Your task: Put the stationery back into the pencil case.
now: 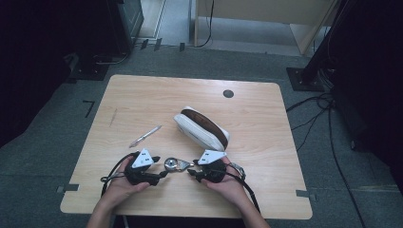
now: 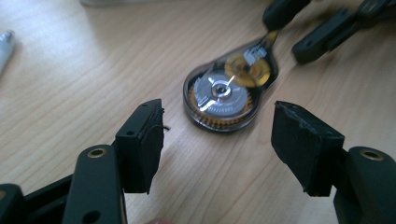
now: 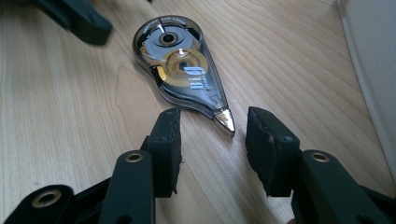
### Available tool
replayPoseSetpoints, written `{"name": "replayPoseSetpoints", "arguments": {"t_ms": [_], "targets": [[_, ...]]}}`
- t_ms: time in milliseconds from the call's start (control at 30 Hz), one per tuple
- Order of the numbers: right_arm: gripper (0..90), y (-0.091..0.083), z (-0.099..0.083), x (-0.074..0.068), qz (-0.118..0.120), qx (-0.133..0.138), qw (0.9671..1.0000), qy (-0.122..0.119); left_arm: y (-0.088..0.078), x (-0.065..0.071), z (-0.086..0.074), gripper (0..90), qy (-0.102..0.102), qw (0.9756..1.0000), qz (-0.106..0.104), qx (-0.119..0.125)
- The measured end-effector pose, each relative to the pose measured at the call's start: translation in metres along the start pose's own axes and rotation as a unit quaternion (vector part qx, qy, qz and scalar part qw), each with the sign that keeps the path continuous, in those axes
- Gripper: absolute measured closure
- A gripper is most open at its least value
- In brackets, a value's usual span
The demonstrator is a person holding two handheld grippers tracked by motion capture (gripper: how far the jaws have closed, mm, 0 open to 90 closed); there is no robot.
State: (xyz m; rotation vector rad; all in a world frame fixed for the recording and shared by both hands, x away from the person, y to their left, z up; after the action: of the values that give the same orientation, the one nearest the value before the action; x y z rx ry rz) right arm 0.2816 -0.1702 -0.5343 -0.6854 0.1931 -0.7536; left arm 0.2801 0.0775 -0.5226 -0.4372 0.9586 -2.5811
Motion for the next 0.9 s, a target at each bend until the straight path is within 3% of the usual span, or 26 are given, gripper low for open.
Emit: {"name": "replayPoseSetpoints", "arguments": {"t_ms": [100, 233, 367, 533, 700, 900], "targets": [[55.7, 0.000, 0.000, 0.000, 0.002, 0.000, 1.0000, 0.003, 0.006, 0.000, 0.002, 35.9, -0.006, 0.9999, 0.003, -0.012], [57.1, 0.000, 0.000, 0.002, 0.004, 0.000, 1.0000, 0.009, 0.010, 0.000, 0.005, 35.5, -0.014, 0.9999, -0.009, 0.001], [57.9, 0.000, 0.000, 0.000, 0.000, 0.001, 1.0000, 0.003, 0.016, 0.001, 0.006, 35.7, -0.006, 1.0000, -0.007, -0.003], [60.9, -0.001, -0.001, -0.002, -0.002, 0.001, 1.0000, 0.001, 0.019, 0.010, 0.006, 37.5, 0.021, 0.9995, -0.018, -0.014], [63.9, -0.002, -0.002, -0.003, -0.002, 0.002, 1.0000, 0.001, 0.019, 0.013, 0.004, 42.4, 0.044, 0.9986, -0.027, -0.009], [71.4, -0.004, -0.004, 0.000, 0.009, -0.001, 0.9997, 0.025, 0.019, 0.013, 0.003, 42.4, 0.038, 0.9988, -0.031, -0.004]]}}
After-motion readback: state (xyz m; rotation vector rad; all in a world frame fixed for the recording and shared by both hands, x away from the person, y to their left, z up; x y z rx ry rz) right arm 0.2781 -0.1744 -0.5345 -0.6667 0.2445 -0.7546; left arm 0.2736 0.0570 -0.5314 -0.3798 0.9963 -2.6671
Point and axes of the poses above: each handheld gripper's, and its own axes: y roughly forward along the jaws, z roughly out of its top, x roughly to its right, the point moved 2 cm from there along y, roughly forward along the jaws, and after that the axes turned 13 degrees about -z, right-handed, at the moved point
